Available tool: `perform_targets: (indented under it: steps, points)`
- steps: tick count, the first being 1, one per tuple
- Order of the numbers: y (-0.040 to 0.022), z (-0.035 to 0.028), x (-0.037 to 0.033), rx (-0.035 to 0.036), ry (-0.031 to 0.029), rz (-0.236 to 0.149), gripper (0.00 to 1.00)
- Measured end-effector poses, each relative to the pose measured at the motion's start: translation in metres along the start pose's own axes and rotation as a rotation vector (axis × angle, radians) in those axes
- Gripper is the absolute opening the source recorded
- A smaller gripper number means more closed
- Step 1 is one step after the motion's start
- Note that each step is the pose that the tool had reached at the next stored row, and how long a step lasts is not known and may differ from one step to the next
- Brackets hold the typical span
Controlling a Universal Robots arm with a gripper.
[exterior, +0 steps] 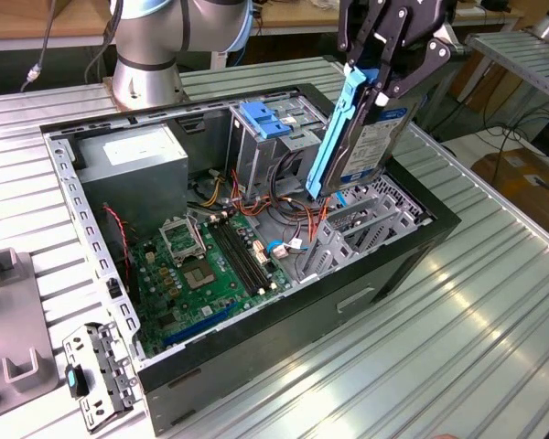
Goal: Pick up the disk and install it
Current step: 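Insert the disk into the insertion slot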
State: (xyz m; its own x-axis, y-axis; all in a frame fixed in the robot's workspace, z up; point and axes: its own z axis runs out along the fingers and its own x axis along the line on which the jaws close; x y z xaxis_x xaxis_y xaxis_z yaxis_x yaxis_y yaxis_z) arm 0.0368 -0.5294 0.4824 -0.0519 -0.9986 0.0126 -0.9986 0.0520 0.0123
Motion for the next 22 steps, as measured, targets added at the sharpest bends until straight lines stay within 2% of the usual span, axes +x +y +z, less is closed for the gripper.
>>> perform_targets:
  steps: [5,9,12,14,17,19,22]
  points:
    - [-0.0002,0.0019,0.0016,0.0097,-0.0003,0.0,0.37]
    - [-0.0005,0.0046,0.0073,0.0145,-0.0006,0.0,0.37]
    - [-0.001,0.0067,0.0143,0.0164,0.0003,0.0,0.37]
    - [-0.0036,0.0087,0.0169,0.0174,0.0005,0.0,0.37]
    - [-0.0108,0.0116,0.0178,0.0198,0.0004,0.0,0.37]
    - [-0.0172,0.0152,0.0175,0.0252,0.0003,0.0,0.37]
    - [-0.0179,0.0204,0.0202,0.0266,0.0001,0.0,0.37]
